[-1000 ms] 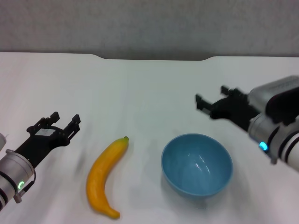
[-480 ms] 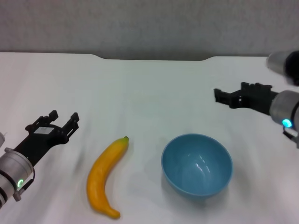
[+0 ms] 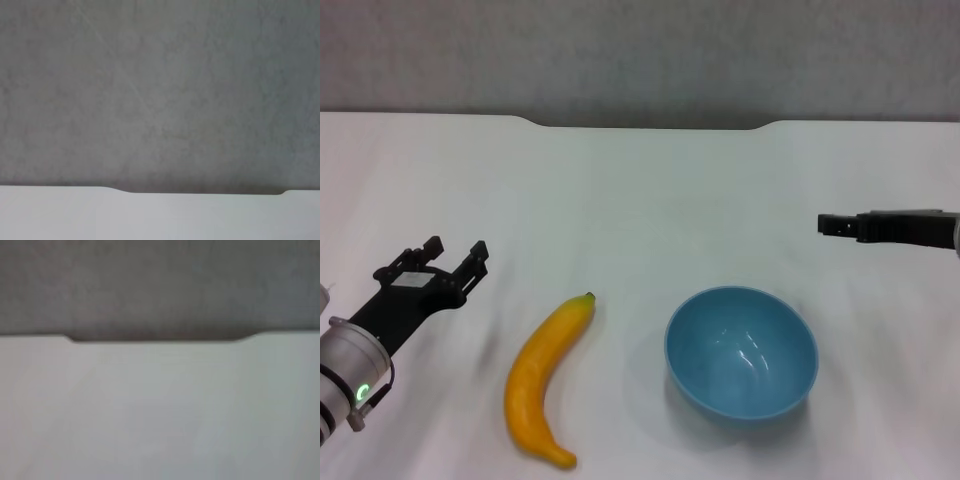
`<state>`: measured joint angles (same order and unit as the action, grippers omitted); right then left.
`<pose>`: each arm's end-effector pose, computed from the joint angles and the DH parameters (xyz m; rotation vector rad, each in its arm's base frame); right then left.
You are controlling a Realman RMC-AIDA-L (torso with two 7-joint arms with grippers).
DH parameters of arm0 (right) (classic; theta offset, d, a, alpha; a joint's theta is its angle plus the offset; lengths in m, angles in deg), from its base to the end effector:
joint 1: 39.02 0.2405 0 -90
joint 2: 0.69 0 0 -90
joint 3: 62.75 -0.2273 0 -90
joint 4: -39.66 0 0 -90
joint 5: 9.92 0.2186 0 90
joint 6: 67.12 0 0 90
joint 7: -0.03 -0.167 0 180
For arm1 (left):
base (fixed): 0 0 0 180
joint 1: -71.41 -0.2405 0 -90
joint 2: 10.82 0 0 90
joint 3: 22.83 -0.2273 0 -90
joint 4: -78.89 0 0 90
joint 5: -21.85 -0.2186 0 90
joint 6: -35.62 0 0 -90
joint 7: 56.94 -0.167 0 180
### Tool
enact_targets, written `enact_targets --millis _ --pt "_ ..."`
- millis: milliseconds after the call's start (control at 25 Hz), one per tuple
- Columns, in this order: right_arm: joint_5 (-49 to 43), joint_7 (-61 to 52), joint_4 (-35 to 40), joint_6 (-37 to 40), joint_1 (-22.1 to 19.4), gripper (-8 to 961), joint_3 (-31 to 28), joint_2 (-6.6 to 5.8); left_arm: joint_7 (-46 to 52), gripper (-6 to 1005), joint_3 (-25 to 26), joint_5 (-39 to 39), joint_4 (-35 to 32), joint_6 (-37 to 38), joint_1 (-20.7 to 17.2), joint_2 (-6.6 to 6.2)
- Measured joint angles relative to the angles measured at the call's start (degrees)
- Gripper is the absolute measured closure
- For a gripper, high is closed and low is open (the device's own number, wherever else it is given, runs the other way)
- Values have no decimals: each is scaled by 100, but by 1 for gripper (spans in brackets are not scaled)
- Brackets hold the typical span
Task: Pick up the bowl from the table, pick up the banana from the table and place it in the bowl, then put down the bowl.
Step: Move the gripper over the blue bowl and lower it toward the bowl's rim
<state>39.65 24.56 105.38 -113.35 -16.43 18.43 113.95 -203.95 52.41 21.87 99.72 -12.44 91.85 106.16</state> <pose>0.2382 0.4059 0.0142 -2.0517 1.2425 0.2115 -0.3065 0.3552 -0.0356 -1.8519 -0.8144 -0.7000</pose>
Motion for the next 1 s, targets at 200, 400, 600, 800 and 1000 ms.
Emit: enact_targets --millis 200,400,600,800,1000 --pt "193 400 -748 -853 584 134 -550 0 -19 333 -1 33 0 3 12 0" --pt "161 613 -1542 -1163 1055 134 -716 -13 -17 332 0 33 0 9 23 0" --pt "153 674 -1941 -1189 1220 135 -717 -6 -18 332 -1 33 0 8 35 0" --pt "146 806 -2234 -1242 1328 134 -612 13 -19 332 -1 33 2 8 45 0" --pt "146 822 -2386 -1365 1384 134 -500 24 -6 332 -1 33 18 60 68 0"
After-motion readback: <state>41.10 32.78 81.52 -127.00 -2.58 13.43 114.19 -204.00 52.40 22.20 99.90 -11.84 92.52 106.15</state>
